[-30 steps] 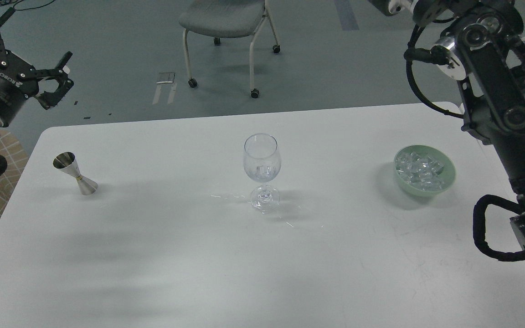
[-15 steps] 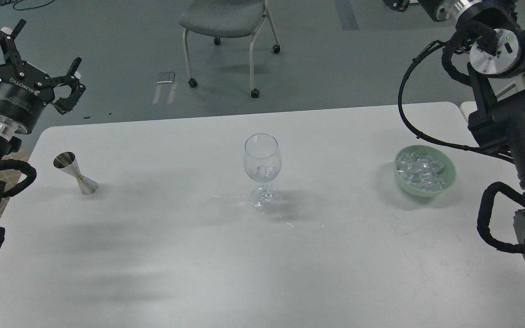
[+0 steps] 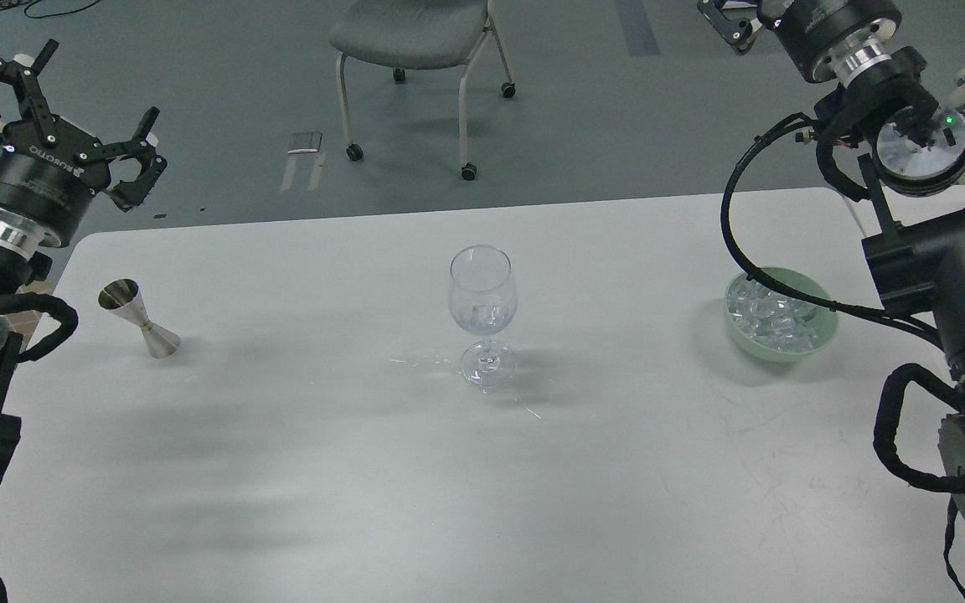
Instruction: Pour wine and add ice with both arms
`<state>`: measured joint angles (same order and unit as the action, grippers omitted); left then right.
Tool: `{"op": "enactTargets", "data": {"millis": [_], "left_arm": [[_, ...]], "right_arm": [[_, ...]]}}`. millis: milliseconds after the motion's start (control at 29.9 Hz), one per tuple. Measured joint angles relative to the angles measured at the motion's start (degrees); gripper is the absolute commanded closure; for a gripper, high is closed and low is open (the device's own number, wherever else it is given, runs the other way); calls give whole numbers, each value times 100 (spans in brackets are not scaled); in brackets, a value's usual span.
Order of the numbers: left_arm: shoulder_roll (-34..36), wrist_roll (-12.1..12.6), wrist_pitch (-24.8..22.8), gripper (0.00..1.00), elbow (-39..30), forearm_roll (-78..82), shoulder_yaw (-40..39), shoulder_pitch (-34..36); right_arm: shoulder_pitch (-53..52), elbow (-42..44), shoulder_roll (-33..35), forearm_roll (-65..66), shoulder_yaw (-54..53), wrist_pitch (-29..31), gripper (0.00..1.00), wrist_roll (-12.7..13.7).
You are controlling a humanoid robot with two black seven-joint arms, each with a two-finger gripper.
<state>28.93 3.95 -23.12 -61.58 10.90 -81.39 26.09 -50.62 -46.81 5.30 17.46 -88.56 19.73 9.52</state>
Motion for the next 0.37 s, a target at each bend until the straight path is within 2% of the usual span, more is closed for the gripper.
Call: {"op": "enactTargets", "data": {"millis": [134,368], "left_arm": [[-29,0,0,2,-2,0,0,1],[-36,0,0,2,-8,7,1,5]], "right_arm": [[172,-2,0,-10,-18,254,0,-8],[279,-36,0,-14,-35,289,0,-9]]}}
